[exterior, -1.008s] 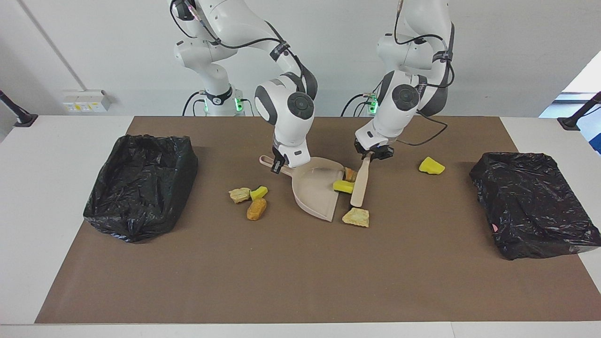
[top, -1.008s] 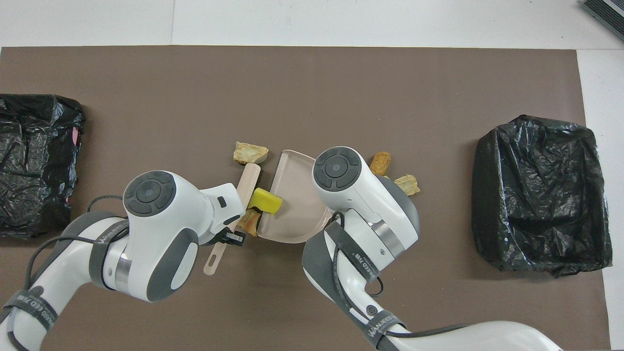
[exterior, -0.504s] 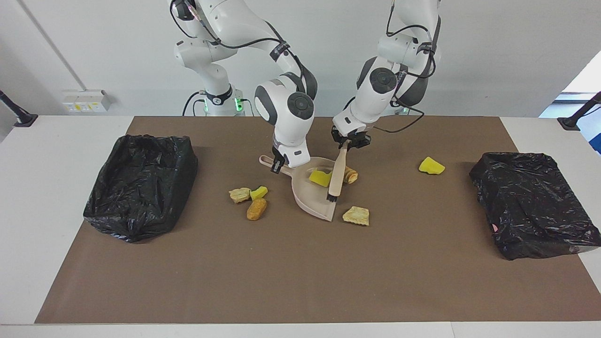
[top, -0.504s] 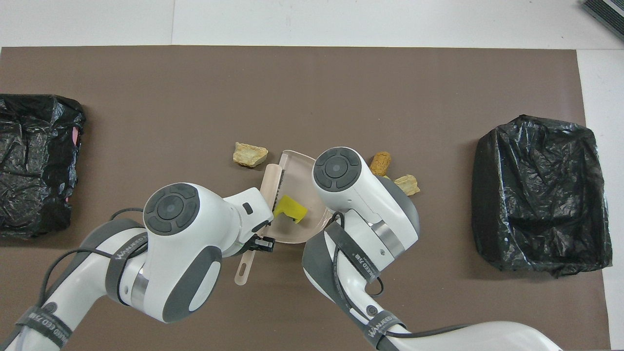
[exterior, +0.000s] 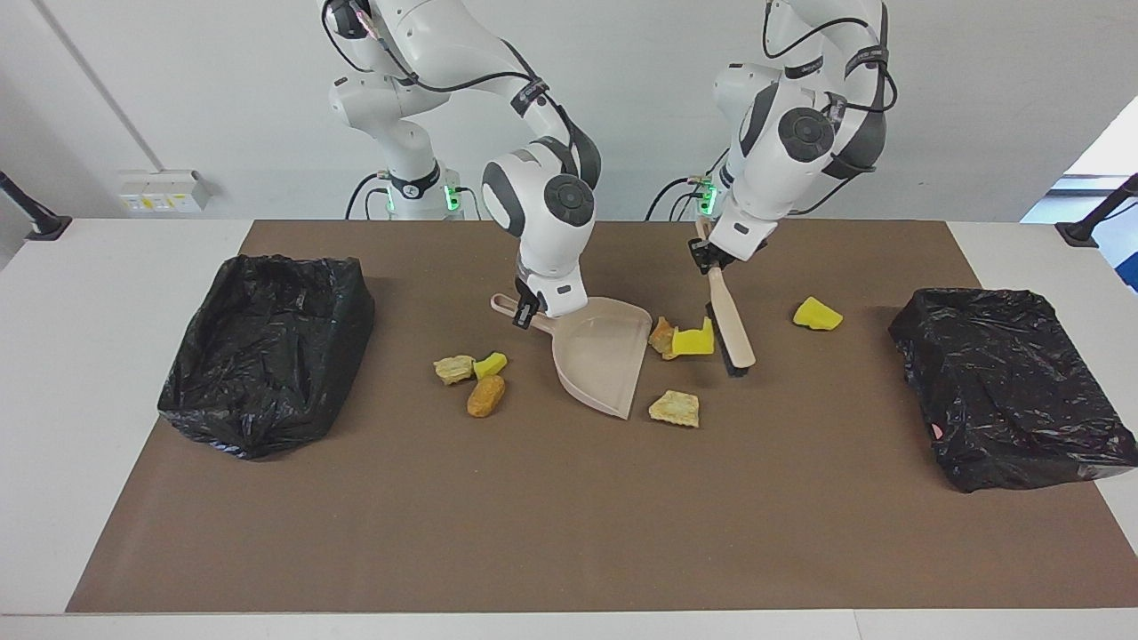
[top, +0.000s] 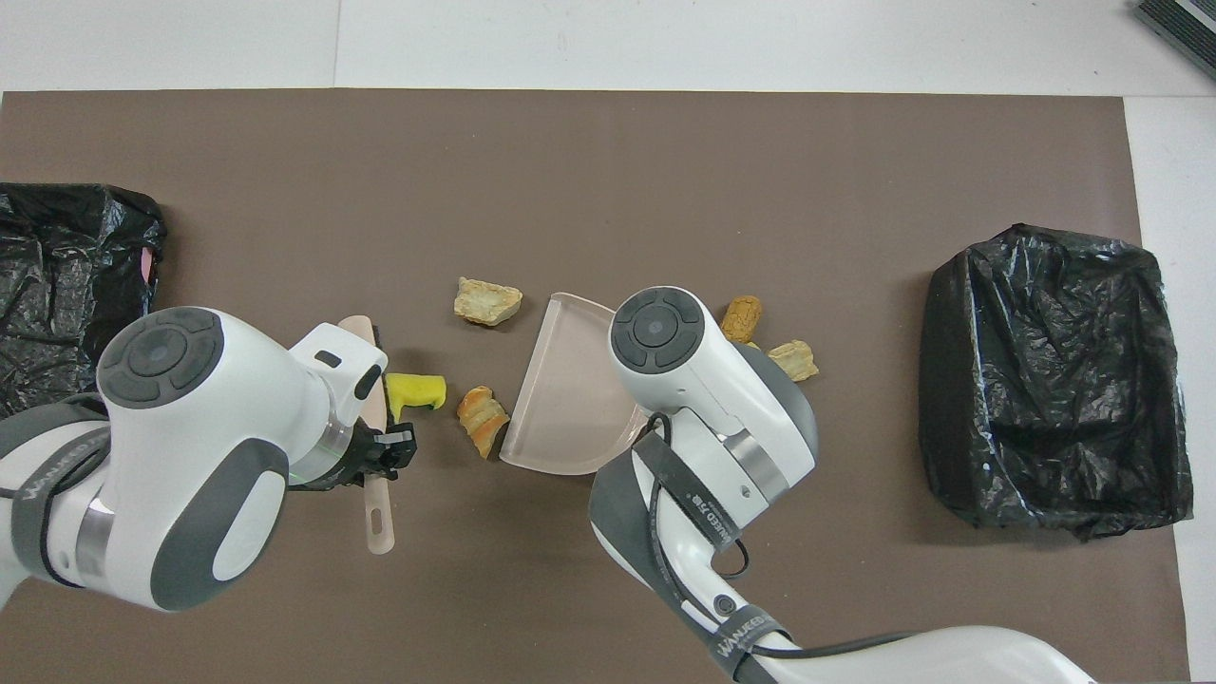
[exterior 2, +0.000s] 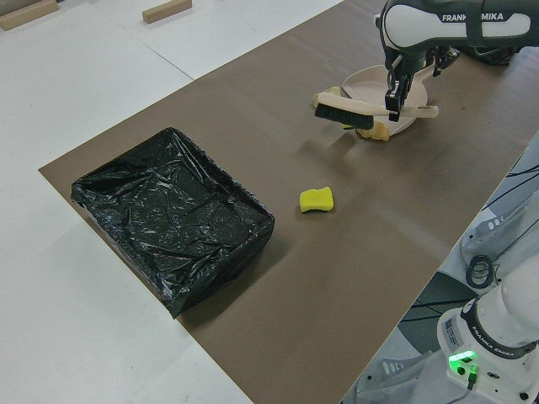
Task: Sweep and dump trash in bin
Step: 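Sweep the yellow sponges toward the dustpan with the brush in the left gripper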
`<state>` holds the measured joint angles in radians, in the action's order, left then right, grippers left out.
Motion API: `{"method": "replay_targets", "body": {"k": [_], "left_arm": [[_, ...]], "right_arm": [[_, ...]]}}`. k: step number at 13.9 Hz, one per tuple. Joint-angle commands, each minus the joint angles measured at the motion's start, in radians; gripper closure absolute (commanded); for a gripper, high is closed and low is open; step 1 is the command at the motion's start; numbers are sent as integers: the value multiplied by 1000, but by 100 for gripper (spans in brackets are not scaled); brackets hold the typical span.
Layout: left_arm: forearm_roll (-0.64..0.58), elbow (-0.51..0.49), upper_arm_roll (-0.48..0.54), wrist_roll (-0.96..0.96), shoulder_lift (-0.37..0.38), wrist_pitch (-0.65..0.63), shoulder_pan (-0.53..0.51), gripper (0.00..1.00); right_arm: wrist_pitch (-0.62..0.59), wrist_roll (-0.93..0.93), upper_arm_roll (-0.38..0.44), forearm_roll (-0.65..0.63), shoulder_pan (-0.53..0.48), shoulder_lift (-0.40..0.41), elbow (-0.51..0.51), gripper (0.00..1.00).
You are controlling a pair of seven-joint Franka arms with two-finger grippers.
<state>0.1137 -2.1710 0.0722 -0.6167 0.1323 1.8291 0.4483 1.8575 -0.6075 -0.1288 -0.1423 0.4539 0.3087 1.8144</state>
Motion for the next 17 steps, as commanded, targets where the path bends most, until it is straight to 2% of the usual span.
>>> {"method": "replay_targets", "body": {"k": [1, 5, 7, 9, 11, 14, 17], "left_arm": [[-28, -21, -11, -185, 33, -77, -78, 100], [-140, -127, -12, -411, 113, -96, -108, 100], [-169, -180, -12, -414, 154, -106, -143, 100], [-169, -255, -14, -402, 214, -102, -219, 100], [-169, -321, -12, -359, 262, -96, -238, 100], [-169, -392, -14, -345, 270, -44, -237, 100], [-154, -389, -18, -255, 221, 44, -221, 100]], "right_arm": [[31, -41, -3, -17, -4, -30, 48, 100], [49, -40, -2, -17, -6, -33, 60, 100], [49, -40, -3, -17, -4, -33, 62, 100], [49, -40, -2, -17, -4, -33, 62, 100], [49, -40, -2, -17, -4, -33, 62, 100], [49, -43, -2, -17, -6, -33, 62, 100], [61, -95, -2, -31, -9, -37, 75, 100]]}}
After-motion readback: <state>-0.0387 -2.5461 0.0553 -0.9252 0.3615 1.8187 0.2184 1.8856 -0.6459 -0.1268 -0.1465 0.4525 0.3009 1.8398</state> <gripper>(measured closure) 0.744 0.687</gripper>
